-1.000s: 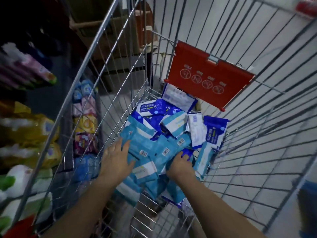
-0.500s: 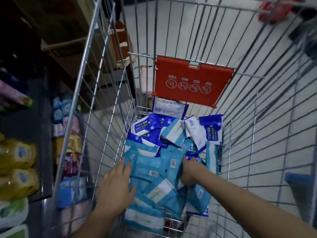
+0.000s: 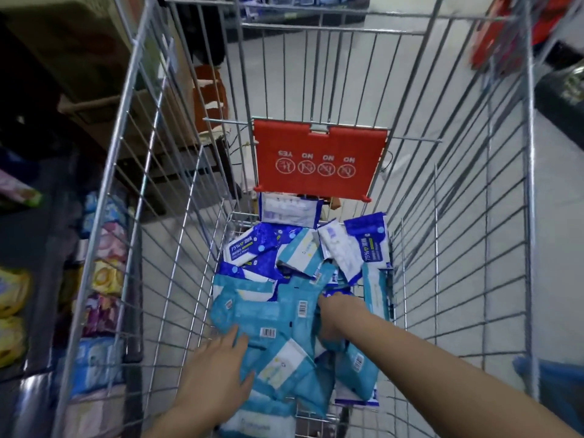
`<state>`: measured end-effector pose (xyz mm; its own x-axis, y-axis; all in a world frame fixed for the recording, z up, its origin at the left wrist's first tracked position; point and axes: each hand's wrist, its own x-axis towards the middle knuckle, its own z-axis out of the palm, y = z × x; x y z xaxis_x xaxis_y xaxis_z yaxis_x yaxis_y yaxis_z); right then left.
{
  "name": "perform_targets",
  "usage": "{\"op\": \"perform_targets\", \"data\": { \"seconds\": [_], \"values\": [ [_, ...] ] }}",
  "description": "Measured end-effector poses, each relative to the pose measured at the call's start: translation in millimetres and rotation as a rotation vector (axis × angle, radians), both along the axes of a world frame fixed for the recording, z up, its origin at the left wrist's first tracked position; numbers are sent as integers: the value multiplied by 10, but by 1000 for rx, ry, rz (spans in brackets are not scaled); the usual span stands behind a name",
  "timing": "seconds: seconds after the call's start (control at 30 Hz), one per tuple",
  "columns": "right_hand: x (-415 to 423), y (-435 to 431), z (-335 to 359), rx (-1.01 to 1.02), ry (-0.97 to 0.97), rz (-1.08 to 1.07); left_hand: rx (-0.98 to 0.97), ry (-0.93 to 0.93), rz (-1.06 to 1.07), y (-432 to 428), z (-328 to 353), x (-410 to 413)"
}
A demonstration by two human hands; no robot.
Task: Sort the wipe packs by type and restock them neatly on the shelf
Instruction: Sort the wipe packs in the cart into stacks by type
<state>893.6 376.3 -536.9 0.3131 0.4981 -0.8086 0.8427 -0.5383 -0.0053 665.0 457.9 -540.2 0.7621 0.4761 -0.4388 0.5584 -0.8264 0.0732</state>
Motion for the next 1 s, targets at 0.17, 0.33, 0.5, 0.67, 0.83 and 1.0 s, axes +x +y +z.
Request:
{"op": "perform_targets", "data": {
  "seconds": [0.17,0.33,0.5,0.67,0.83,1.0],
  "values": [
    [142,37,44,2,-49,117,-7,11,-33,-97,-95,109],
    [183,-35,20,216,-23,-117,-25,-85,71,-60,-30,112],
    [90,-156,-173,383,101,-416,-168,-258,288,80,3,459],
    [-79,-357,-313,352,-20,-304,-169,-340,298,487,-75,1032],
    [-147,-356,-158,423,-242,-190,-178,-299,359,1037,-219,1449],
    [268,195,-87,933,-261,-254,-388,-47,466,1453,-509,1515]
  ]
}}
